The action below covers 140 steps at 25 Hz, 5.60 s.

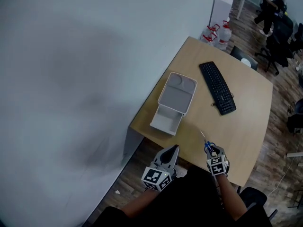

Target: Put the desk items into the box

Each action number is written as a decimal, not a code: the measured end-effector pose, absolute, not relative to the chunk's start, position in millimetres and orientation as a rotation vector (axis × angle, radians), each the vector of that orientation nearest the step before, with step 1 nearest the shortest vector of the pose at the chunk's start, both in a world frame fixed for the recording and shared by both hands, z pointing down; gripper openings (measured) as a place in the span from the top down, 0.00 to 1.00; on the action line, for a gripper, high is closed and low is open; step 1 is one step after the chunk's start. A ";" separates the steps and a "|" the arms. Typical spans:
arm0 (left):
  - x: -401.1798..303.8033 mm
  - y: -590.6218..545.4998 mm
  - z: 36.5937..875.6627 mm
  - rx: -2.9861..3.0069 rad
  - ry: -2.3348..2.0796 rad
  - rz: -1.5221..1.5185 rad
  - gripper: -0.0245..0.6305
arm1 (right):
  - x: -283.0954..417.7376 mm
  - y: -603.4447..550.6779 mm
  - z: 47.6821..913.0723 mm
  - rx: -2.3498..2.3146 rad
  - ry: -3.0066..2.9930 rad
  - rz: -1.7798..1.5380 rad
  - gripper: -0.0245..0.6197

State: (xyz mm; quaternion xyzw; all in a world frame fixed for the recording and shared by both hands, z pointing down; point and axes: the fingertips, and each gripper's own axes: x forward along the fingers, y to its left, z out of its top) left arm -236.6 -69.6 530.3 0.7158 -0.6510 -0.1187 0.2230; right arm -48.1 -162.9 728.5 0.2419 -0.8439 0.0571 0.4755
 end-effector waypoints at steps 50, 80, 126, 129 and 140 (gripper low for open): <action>-356.0 -92.6 592.5 1.646 -1.888 -0.245 0.94 | -337.4 -210.4 810.8 0.264 -1.996 0.123 0.74; -343.0 -52.2 527.3 1.803 -1.970 -0.268 0.94 | -288.4 -169.7 649.9 0.485 -2.387 0.331 0.86; 26.7 14.8 441.9 2.446 -1.627 -0.098 0.94 | 155.0 -7.0 457.5 1.420 -2.552 0.270 0.86; 44.2 23.3 440.1 2.512 -1.606 -0.076 0.94 | 174.4 0.9 457.3 1.523 -2.495 0.254 0.86; 77.8 31.6 451.1 2.615 -1.504 0.055 0.94 | 201.3 20.3 451.6 1.578 -2.469 0.228 0.87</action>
